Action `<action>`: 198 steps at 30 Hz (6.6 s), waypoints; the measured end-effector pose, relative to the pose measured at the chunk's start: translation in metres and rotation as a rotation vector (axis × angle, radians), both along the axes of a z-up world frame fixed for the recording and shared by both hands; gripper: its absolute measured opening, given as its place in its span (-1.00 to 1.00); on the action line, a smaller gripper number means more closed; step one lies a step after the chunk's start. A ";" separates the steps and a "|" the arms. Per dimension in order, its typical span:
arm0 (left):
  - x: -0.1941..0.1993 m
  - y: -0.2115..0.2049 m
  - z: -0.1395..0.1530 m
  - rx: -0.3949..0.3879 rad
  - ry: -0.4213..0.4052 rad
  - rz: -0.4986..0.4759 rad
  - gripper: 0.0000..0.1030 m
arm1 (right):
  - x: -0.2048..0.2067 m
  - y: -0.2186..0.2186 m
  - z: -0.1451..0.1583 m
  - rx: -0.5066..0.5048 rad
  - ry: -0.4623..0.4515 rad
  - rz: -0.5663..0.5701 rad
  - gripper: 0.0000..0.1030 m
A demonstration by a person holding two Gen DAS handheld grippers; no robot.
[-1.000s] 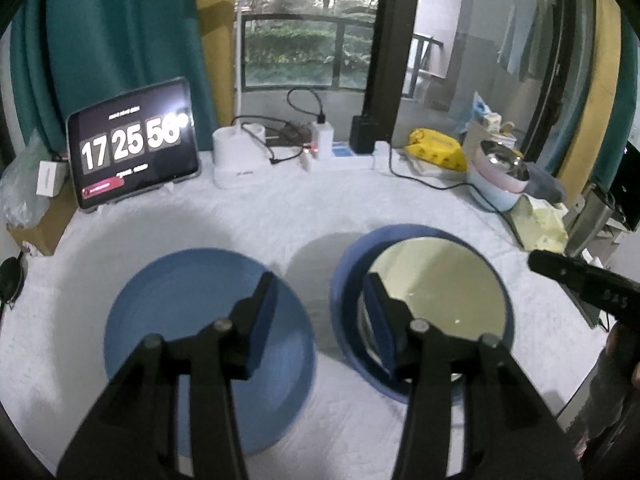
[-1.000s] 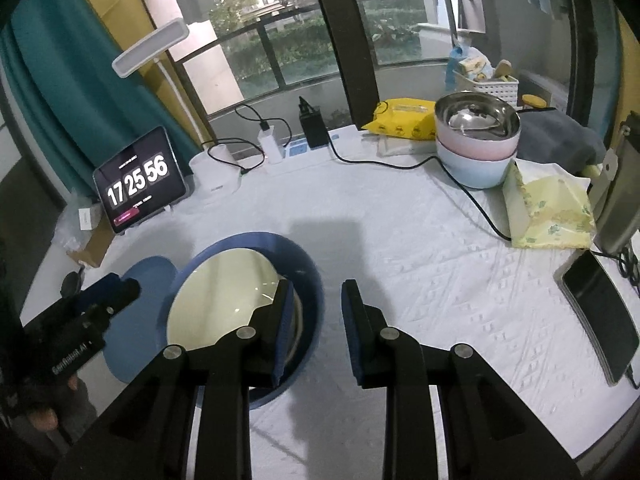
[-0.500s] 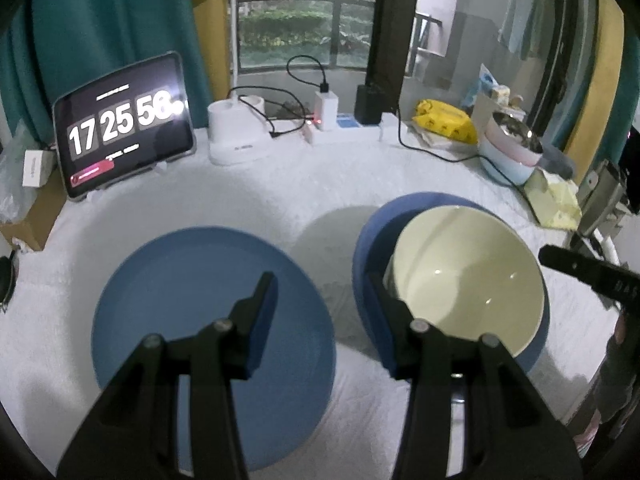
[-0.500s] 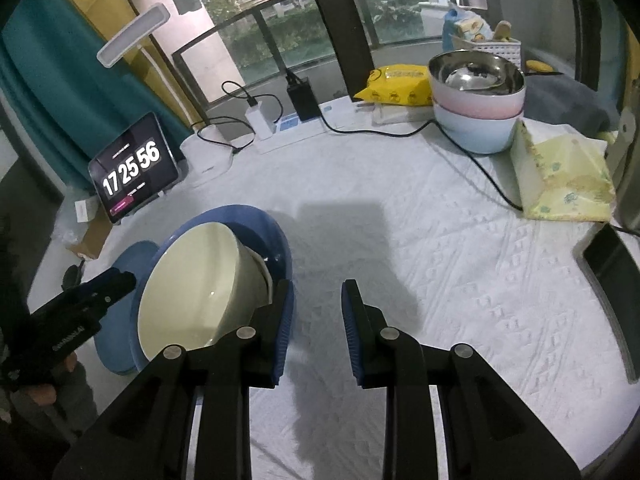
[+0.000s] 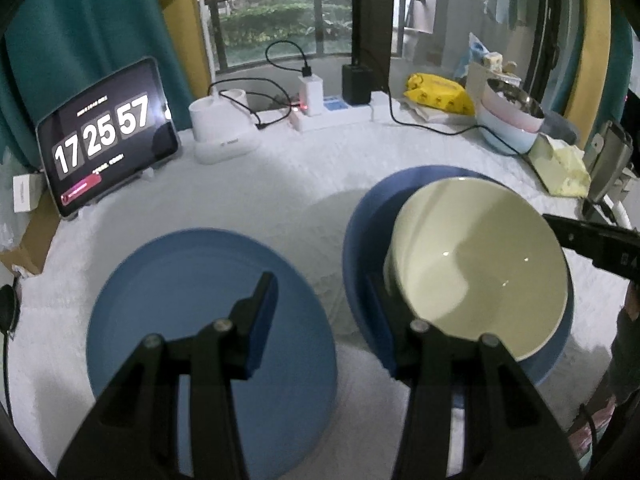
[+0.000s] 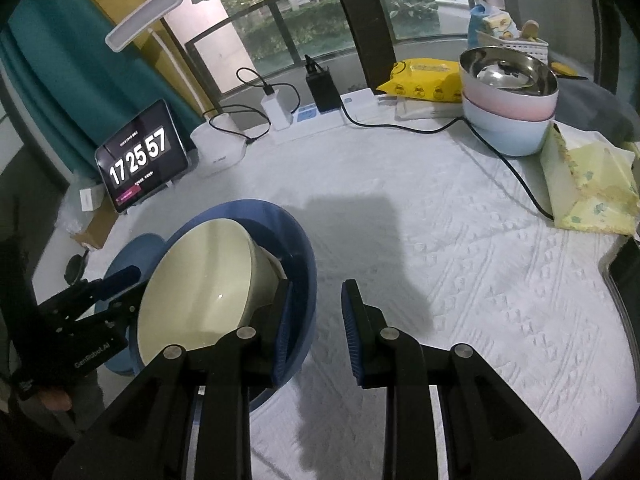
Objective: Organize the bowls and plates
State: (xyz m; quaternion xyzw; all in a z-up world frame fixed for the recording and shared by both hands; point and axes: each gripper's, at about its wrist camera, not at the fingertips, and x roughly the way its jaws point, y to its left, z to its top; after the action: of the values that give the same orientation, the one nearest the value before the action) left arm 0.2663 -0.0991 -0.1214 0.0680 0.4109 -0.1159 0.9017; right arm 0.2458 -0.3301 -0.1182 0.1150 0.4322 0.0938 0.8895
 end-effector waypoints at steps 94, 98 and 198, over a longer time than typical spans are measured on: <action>-0.031 -0.027 0.004 -0.061 -0.070 0.057 -0.82 | -0.010 -0.004 -0.017 0.061 -0.020 -0.162 -0.85; -0.032 -0.027 0.006 -0.076 -0.074 0.047 -0.82 | -0.011 -0.007 -0.017 0.080 -0.011 -0.176 -0.86; -0.019 0.150 0.022 -0.090 -0.179 0.287 -0.81 | 0.051 0.187 -0.004 -0.022 0.012 0.053 -0.80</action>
State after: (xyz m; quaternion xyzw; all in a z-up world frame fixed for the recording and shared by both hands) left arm 0.2476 0.0508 -0.0994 -0.0218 0.3289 0.0025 0.9441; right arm 0.2965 -0.1432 -0.1220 0.0945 0.4416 0.1118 0.8852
